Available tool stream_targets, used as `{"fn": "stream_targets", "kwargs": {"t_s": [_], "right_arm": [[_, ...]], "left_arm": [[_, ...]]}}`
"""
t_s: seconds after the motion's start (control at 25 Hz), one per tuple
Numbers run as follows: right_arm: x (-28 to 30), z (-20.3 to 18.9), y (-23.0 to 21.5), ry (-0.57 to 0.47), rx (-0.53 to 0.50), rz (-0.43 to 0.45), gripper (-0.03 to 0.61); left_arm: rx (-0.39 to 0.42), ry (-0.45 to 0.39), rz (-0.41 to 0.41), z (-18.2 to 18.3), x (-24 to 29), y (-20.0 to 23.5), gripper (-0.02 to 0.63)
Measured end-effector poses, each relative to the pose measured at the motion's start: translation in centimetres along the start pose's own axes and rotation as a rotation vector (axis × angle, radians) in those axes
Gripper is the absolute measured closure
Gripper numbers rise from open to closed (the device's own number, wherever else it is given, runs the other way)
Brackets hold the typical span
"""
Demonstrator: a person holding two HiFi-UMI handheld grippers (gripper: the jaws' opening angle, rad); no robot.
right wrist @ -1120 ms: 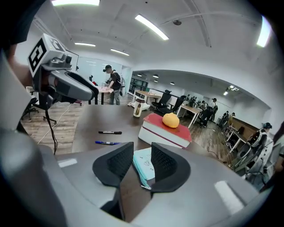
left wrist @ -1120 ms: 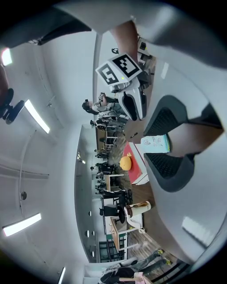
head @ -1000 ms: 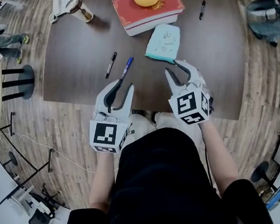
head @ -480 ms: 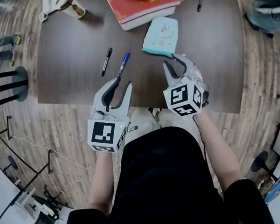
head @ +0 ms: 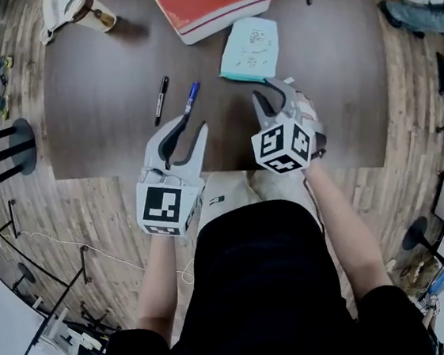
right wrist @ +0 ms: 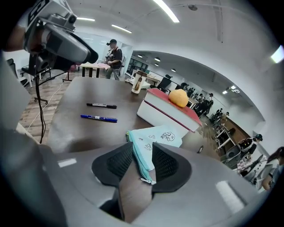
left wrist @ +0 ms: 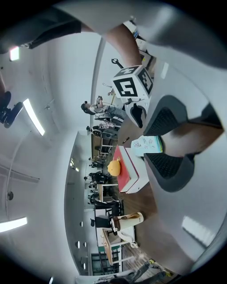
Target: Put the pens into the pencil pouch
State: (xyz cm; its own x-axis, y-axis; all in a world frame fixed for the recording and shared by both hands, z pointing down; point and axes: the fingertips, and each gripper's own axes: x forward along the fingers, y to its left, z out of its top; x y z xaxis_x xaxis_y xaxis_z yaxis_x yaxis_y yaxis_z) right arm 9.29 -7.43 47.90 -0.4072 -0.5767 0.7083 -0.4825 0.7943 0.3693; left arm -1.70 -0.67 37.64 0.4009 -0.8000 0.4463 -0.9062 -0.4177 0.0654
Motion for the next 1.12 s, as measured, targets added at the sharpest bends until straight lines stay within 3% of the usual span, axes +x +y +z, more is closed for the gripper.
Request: {"fn": "stream_targets", "kwargs": {"t_s": [0.72, 1.12], "right_arm": [[5.7, -2.4, 1.5, 0.137, -0.006, -0.033, 0.439], [7.8, -2.8, 1.8, 0.164, -0.043, -0.045, 0.436]], "left_arm": [[0.020, 0.058, -0.140, -4.2, 3.5, 2.1, 0.497], [0.033, 0.111, -0.196, -6.3, 4.2, 2.7, 0.496]]}}
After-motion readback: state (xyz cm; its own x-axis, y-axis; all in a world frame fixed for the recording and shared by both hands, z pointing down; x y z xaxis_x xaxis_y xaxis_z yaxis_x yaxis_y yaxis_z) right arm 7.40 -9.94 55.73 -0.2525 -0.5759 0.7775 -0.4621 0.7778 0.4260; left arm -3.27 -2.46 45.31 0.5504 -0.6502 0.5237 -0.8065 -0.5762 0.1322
